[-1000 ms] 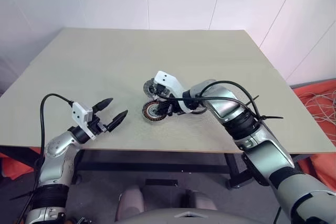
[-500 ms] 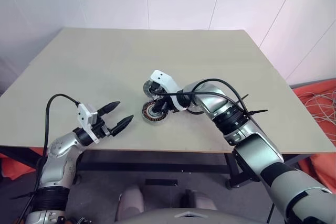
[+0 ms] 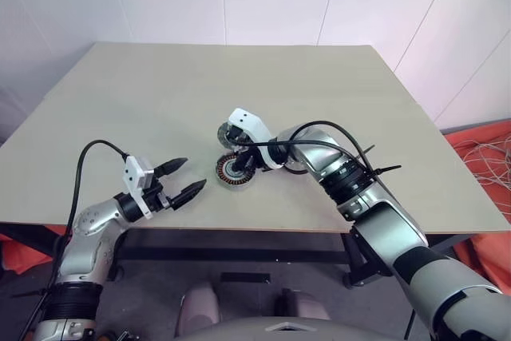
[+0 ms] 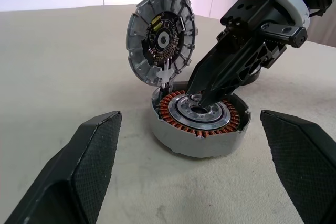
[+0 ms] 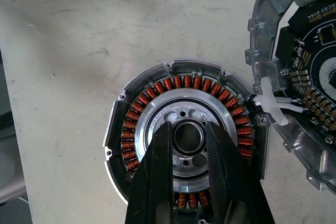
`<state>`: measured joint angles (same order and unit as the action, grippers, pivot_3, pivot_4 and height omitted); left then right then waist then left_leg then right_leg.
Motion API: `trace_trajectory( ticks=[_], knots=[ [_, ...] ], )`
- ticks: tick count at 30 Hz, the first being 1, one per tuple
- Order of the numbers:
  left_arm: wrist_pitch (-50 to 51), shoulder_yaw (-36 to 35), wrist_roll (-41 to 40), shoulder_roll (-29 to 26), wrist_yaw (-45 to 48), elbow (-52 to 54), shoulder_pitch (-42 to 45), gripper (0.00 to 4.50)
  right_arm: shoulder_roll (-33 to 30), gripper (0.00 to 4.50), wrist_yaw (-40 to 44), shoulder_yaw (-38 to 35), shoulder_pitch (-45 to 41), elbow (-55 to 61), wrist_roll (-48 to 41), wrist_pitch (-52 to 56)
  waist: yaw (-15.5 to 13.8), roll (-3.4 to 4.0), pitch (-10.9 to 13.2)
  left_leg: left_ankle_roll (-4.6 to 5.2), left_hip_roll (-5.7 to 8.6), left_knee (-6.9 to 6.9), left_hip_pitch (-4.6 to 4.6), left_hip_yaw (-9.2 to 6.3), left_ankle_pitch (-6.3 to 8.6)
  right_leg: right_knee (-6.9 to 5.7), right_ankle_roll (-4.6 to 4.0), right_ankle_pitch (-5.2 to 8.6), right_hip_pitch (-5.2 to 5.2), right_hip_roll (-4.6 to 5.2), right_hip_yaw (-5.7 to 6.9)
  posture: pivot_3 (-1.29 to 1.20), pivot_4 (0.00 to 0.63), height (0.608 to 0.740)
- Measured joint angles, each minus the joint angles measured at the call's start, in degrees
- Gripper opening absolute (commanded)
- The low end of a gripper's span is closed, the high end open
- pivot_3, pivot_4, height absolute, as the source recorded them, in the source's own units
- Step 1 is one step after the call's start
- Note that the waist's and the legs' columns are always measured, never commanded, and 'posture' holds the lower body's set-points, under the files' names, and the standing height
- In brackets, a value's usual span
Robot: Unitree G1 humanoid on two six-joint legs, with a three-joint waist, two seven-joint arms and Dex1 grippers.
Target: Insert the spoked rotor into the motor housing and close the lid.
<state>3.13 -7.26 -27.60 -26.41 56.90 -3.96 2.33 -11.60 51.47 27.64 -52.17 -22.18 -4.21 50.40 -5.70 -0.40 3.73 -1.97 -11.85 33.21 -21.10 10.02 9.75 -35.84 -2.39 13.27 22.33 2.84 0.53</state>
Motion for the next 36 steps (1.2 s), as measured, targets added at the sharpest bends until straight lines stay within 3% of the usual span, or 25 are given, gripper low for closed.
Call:
trace_trajectory(
  ticks=[36],
  knots=[
    [-0.73,0.13,1.2,-0.34,-0.14,-0.06,0.99,4.5,0.51,0.58,-0.27,-0.11,0.66,-0.71,0.09,-0.65,0.01,0.0,0.0,-0.01,0.0,0.0,0.03,0.0,-0.01,-0.01,0.0,0.0,-0.02,0.0,0.0,0.0,0.0,0.74]
  ],
)
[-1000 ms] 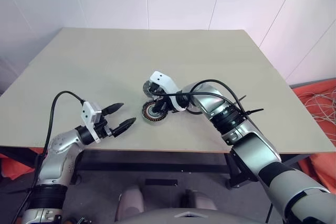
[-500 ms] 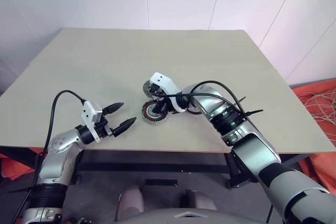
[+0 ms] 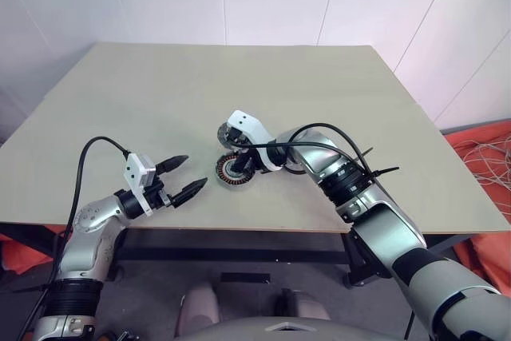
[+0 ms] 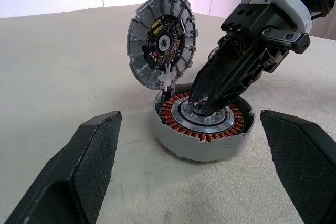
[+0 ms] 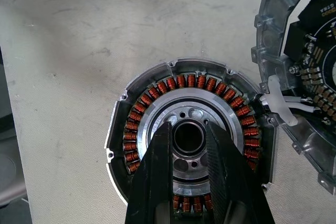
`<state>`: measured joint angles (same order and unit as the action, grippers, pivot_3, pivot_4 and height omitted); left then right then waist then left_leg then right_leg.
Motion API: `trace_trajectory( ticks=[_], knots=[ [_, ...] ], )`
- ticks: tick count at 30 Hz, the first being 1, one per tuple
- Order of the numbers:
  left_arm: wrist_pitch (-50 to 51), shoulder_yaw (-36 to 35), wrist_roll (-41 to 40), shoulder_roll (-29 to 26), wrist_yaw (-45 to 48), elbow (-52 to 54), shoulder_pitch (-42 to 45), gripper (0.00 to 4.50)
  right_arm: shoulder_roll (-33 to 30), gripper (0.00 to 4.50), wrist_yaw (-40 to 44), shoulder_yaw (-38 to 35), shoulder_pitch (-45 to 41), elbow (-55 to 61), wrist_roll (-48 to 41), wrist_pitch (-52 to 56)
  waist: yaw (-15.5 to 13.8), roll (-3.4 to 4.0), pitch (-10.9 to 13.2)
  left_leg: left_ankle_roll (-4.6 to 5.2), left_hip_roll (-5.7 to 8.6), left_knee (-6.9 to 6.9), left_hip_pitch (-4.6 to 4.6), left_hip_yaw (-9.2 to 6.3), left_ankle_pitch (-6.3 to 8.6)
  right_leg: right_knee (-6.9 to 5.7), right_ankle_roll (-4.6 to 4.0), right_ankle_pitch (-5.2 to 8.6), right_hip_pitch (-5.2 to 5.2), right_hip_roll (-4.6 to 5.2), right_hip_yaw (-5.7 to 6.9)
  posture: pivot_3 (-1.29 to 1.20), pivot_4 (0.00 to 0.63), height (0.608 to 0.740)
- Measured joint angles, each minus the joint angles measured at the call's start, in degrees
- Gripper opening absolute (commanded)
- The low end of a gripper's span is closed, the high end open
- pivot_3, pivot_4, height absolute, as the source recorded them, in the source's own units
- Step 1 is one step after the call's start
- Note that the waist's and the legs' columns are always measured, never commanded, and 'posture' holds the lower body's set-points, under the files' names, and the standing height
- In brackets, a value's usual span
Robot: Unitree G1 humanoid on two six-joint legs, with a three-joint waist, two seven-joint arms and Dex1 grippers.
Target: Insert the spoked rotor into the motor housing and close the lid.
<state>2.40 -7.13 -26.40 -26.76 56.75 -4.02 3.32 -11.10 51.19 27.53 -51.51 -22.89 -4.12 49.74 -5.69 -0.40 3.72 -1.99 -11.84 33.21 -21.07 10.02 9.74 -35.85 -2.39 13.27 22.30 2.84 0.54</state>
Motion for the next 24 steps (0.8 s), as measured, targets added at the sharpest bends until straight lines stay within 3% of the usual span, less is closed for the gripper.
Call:
trace_trajectory(
  ticks=[8,19,24],
  knots=[
    [-0.09,0.0,0.1,0.0,0.01,-0.08,0.01,4.5,-0.15,0.58,0.25,0.0,0.02,0.02,0.02,-0.02,-0.01,0.0,0.0,0.0,0.0,0.0,0.0,0.0,0.0,0.0,0.0,0.0,0.0,0.0,0.0,0.0,0.0,0.74],
    [-0.16,0.01,0.19,0.01,0.03,-0.46,0.12,4.5,-0.59,4.38,1.17,-0.27,0.45,3.83,-0.7,2.97,-0.08,0.0,0.0,0.0,0.0,0.01,0.0,0.0,0.0,-0.02,0.0,0.0,-0.01,0.0,0.0,0.0,0.0,0.74],
    [-0.18,0.02,0.25,0.05,0.04,-0.52,0.35,4.5,-0.49,4.45,0.34,-2.35,0.44,4.35,-1.63,4.26,-0.06,0.0,0.0,-0.01,0.0,0.01,-0.01,0.0,-0.01,-0.01,0.0,0.0,0.01,0.0,0.0,0.0,0.0,0.74]
  ],
)
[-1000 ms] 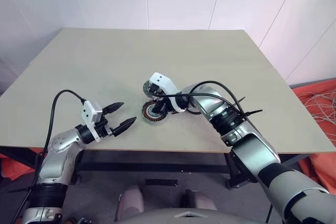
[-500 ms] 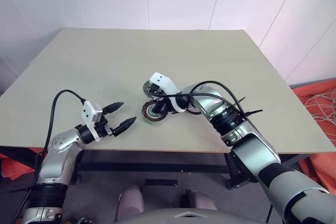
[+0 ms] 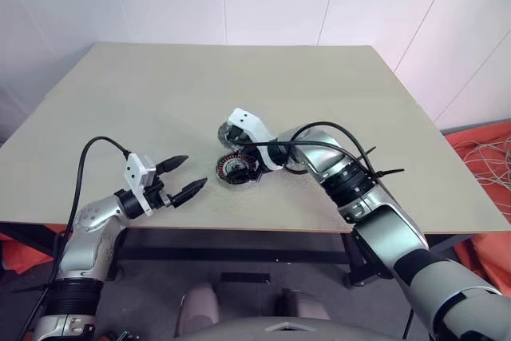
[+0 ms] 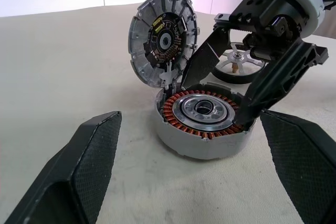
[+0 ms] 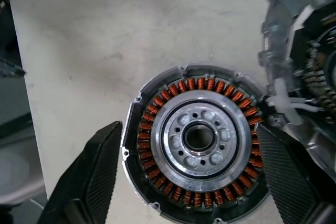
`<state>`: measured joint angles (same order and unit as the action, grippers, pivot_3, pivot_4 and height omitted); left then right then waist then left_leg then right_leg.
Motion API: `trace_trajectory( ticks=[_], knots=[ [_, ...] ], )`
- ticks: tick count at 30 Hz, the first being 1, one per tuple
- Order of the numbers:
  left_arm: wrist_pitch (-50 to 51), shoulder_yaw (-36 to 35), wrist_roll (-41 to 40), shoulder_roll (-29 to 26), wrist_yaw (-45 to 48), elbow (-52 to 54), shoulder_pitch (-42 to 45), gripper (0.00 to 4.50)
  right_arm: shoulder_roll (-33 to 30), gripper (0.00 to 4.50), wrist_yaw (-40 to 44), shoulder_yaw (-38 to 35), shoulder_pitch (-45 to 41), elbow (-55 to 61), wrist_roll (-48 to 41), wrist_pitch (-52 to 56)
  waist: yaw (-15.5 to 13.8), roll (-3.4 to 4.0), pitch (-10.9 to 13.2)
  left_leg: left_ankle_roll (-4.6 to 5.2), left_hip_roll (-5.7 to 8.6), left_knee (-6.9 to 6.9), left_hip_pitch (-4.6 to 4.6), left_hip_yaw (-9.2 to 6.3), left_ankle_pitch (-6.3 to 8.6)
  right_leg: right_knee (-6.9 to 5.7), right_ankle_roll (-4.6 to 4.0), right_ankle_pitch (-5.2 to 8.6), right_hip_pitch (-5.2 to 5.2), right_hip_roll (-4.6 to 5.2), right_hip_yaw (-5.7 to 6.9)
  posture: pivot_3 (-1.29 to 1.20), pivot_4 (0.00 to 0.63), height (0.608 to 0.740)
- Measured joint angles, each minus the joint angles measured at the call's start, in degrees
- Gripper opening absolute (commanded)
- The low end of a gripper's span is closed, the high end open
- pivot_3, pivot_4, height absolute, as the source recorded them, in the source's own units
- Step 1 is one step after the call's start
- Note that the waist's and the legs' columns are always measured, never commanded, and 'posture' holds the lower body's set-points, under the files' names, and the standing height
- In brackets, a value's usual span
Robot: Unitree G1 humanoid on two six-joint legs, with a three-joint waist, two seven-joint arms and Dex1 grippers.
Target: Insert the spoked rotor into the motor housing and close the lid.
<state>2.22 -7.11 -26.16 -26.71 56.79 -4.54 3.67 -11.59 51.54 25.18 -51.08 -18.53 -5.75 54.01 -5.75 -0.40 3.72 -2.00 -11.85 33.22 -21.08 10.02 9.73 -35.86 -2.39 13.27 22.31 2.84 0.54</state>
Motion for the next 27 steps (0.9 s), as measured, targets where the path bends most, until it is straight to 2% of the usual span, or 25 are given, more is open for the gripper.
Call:
trace_trajectory(
  ticks=[4,7,17,18,27],
  knots=[
    [-0.01,0.0,0.11,0.03,-0.01,-0.03,0.02,4.5,0.18,4.45,0.01,-2.19,-0.67,1.47,-1.8,1.59,0.02,0.0,0.0,0.0,0.0,-0.01,0.0,0.0,0.0,0.01,0.0,0.0,0.01,0.0,0.0,0.0,0.0,0.74],
    [-0.05,0.0,0.24,0.08,-0.02,-0.06,0.02,4.5,0.1,3.82,-0.03,-3.21,-0.75,1.7,-3.21,2.3,-0.03,0.0,0.0,0.0,0.0,-0.01,-0.01,0.0,0.0,0.01,0.0,0.0,0.0,0.0,0.0,0.0,0.0,0.74],
    [-0.48,0.02,0.51,0.18,-0.03,-0.14,0.02,4.5,-1.4,0.28,-0.75,-4.22,2.47,1.84,-3.59,2.36,-0.06,0.0,0.0,-0.01,0.0,-0.01,-0.01,0.0,-0.01,0.01,0.0,0.0,0.0,0.0,0.0,0.0,0.0,0.74],
    [-0.48,0.02,0.51,0.18,-0.03,-0.22,0.03,4.5,-1.39,0.04,-0.86,-4.22,2.53,1.84,-3.65,2.35,-0.06,0.0,0.0,-0.01,0.0,-0.01,-0.01,0.0,-0.01,0.0,0.0,0.0,0.0,0.0,0.0,0.0,0.0,0.74],
    [-0.51,0.03,0.68,0.2,-0.02,-0.55,0.04,4.5,-1.28,0.04,-1.5,-4.4,2.52,1.86,-4.78,1.39,-0.07,0.0,0.0,-0.01,0.0,0.0,0.0,0.0,-0.01,0.0,0.0,0.0,0.0,0.0,0.0,0.0,0.0,0.74]
  ],
)
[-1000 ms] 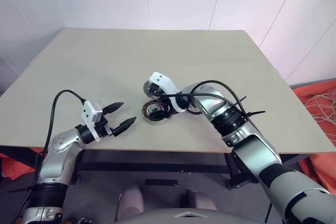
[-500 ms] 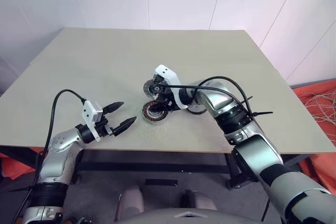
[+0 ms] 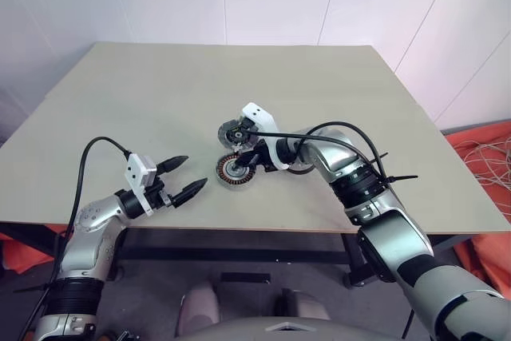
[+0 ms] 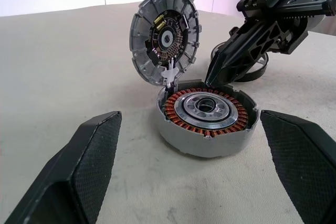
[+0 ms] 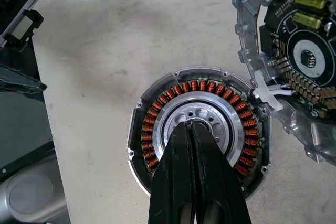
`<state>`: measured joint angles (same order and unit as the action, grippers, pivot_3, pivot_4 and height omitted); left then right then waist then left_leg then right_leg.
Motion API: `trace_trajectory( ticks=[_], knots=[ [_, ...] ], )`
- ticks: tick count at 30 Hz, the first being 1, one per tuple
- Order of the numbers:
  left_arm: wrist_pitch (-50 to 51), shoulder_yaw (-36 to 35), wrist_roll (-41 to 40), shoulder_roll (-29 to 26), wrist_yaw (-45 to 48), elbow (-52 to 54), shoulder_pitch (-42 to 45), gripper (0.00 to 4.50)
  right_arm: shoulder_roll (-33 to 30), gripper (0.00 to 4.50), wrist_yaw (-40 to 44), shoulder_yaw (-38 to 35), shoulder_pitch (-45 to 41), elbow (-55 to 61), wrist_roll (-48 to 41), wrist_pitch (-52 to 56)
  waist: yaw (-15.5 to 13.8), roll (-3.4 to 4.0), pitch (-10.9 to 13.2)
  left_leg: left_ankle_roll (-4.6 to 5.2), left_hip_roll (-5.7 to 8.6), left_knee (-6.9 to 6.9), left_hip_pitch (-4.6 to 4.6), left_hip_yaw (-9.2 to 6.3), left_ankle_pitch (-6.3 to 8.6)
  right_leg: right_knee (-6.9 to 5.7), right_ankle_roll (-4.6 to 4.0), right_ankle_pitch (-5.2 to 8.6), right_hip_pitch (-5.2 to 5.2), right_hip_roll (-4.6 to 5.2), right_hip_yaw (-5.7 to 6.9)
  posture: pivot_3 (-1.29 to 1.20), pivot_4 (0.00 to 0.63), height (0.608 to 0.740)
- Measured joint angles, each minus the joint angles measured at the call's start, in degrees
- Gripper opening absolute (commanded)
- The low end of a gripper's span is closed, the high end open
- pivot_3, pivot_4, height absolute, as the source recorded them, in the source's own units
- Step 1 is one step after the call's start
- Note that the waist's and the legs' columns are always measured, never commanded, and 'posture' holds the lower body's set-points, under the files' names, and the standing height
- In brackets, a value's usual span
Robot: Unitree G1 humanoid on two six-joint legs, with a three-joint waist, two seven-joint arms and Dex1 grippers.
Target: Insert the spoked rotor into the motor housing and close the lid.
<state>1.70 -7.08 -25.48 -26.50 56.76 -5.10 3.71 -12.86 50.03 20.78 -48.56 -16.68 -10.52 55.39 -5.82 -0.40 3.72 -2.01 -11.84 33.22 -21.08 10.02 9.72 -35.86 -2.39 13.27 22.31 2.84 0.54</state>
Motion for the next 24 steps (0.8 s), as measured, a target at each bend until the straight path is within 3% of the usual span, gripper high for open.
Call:
trace_trajectory(
  ticks=[15,24],
  knots=[
    [-0.19,0.0,0.07,0.21,-0.03,-0.07,0.07,4.5,-0.1,0.04,-0.33,2.24,2.98,-3.36,1.71,-6.51,0.11,0.02,-0.02,0.01,0.0,0.0,0.12,0.0,0.01,-0.01,0.0,0.0,-0.09,0.0,0.0,0.0,0.0,0.74],
    [-0.19,0.0,0.08,0.21,-0.03,-0.07,0.09,4.5,0.71,0.04,-0.34,0.26,2.98,-3.46,0.85,-4.46,0.07,0.02,-0.02,0.04,0.0,0.01,0.1,0.0,0.03,-0.02,0.0,0.0,-0.09,0.0,0.01,0.0,0.0,0.74]
  ],
)
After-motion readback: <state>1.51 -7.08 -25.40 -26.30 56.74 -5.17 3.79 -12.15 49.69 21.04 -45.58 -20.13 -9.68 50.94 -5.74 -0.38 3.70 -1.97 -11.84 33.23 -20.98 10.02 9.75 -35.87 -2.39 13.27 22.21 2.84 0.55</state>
